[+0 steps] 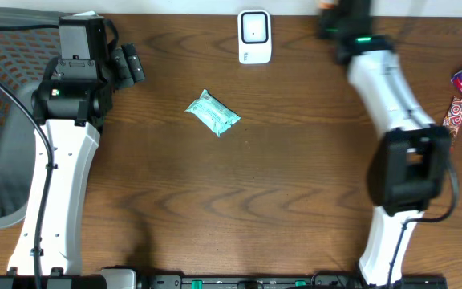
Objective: Scan the item barcode
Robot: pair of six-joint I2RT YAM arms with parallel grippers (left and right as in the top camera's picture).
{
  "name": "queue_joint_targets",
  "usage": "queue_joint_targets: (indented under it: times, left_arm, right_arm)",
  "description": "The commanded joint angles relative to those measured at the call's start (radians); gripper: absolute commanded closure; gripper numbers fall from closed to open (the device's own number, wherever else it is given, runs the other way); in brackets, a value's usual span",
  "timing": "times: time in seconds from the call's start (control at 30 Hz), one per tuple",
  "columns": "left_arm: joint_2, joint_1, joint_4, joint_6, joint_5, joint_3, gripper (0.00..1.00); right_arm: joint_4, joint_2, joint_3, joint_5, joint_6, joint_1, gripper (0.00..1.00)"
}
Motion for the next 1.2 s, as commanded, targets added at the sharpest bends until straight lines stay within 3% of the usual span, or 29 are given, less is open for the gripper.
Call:
queue_joint_targets:
  times: [0.0,0.17,0.6,0.83,0.97,1.17]
  left_arm:
    - [0.007,0.005,-0.003,-0.013,-0.013,0.002,0.02]
    - [0.007,0.005,-0.003,-0.013,-0.013,0.002,0.02]
    - [0.007,0.005,-0.003,-0.013,-0.013,0.002,0.02]
    - [0.007,0.005,-0.003,-0.013,-0.013,0.002,0.02]
    - [0.007,0.005,-0.003,-0.013,-0.013,0.002,0.02]
    - [0.007,0.005,-0.003,-0.013,-0.013,0.002,0.02]
  right_arm:
    - [0.103,0.051,0.003,0.296,-0.425,0.118,0.99]
    - [0.211,0.133,0.003,0.309,-0.602,0.204,0.99]
    - [0.233,0.186,0.003,0.330,-0.541,0.233,0.99]
    - [0.341,0.163,0.003,0.637,-0.460,0.170,0.99]
    - [0.258,0.158,0.003,0.795,-0.407,0.082,0.99]
    - [-0.184,0.158,0.003,0.814,-0.170,-0.091,0.99]
